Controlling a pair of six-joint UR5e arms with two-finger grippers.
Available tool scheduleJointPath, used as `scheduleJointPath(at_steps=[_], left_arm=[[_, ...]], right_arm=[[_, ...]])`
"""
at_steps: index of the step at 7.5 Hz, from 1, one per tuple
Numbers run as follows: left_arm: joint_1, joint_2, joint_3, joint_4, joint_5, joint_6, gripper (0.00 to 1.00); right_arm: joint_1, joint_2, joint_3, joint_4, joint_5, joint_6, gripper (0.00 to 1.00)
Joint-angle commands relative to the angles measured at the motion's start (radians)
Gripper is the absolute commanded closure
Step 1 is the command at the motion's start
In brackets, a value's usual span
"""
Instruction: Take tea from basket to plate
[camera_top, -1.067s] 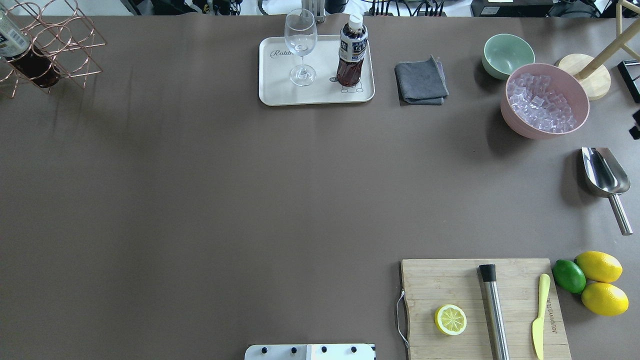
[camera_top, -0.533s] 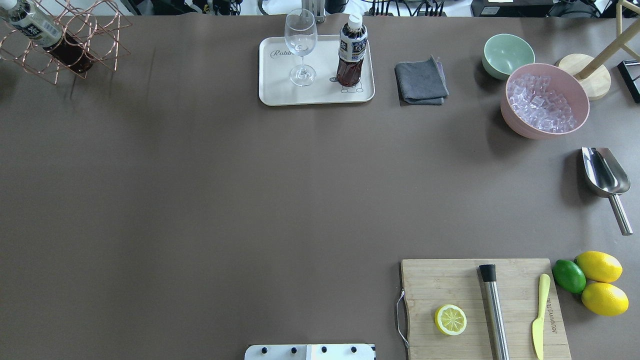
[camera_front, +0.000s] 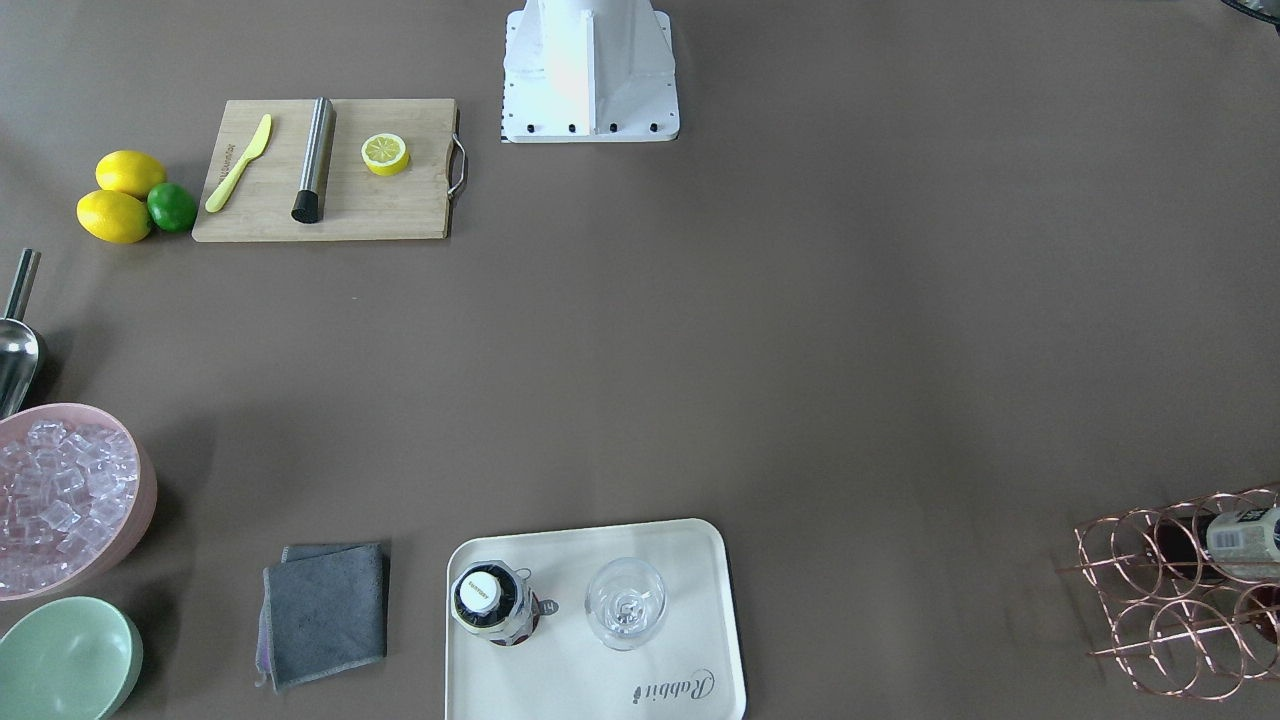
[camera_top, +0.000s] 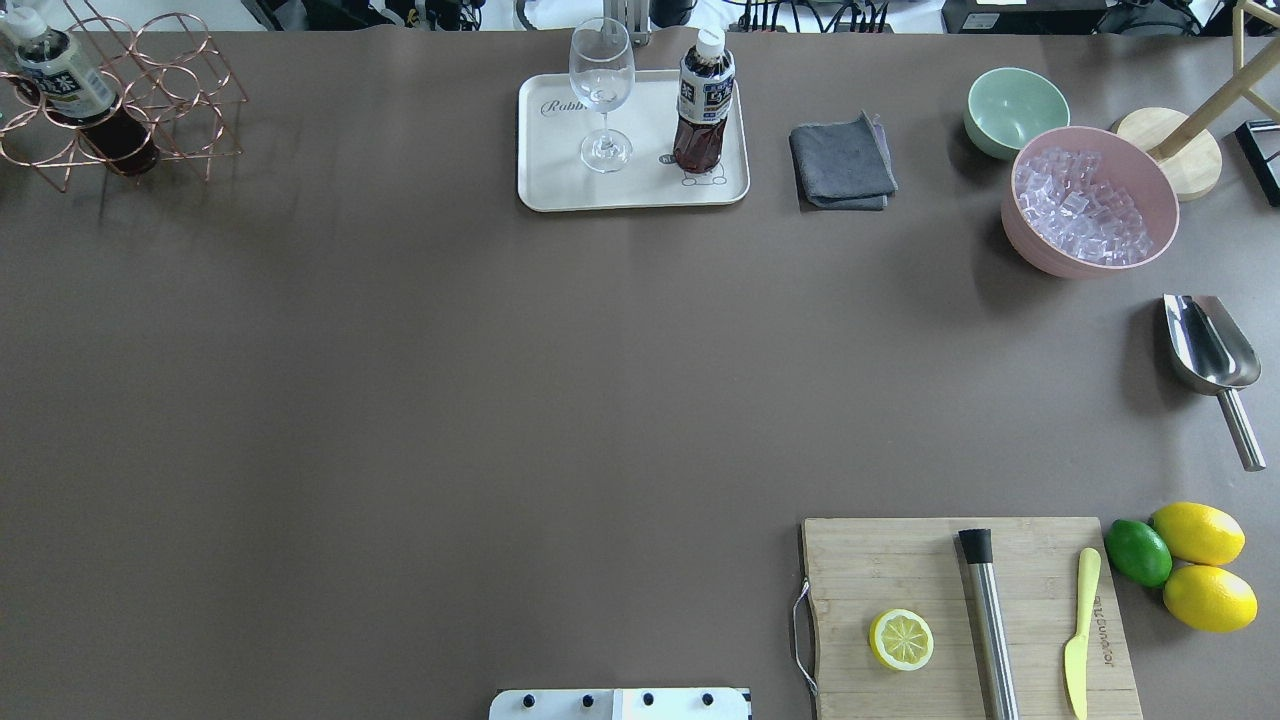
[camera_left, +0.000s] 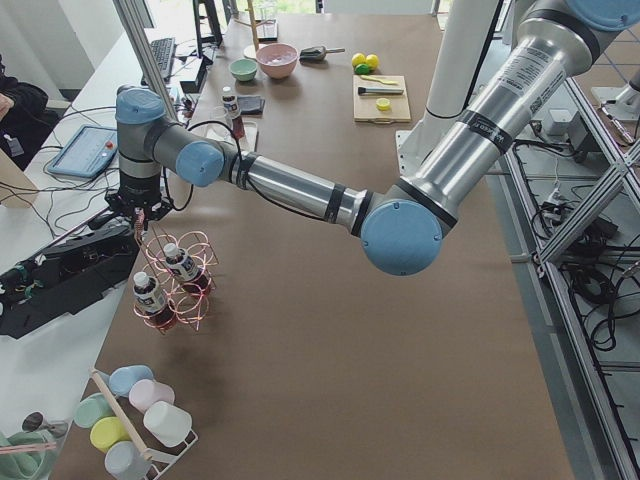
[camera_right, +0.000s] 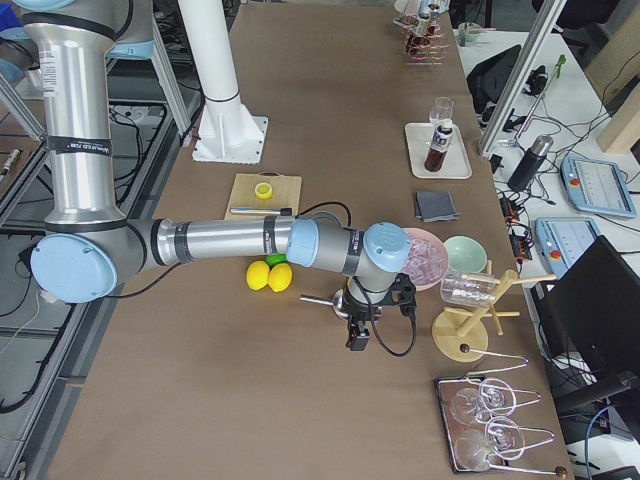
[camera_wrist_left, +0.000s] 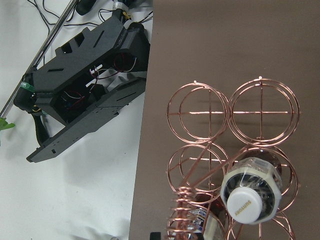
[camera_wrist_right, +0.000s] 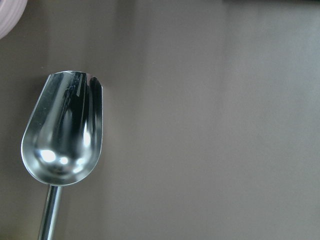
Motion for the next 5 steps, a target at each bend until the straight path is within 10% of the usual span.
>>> scheduleJointPath(at_steps=[1, 4, 5], left_arm=[[0.031, 0.007, 0.001, -0.028, 0.001, -0.012, 1.00], [0.035, 0.001, 0.001, -0.031, 0.003, -0.033, 1.00], [0.035, 0.000, -0.001, -0.031, 0.018, -0.042, 0.05]], right_arm=[[0.000, -0.003, -0.015, 0.038, -0.003, -0.001, 0.00], [-0.003, -0.002, -0.041, 0.036, 0.007, 0.042, 0.00], [-0.003, -0.002, -0.041, 0.036, 0.010, 0.042, 0.00]])
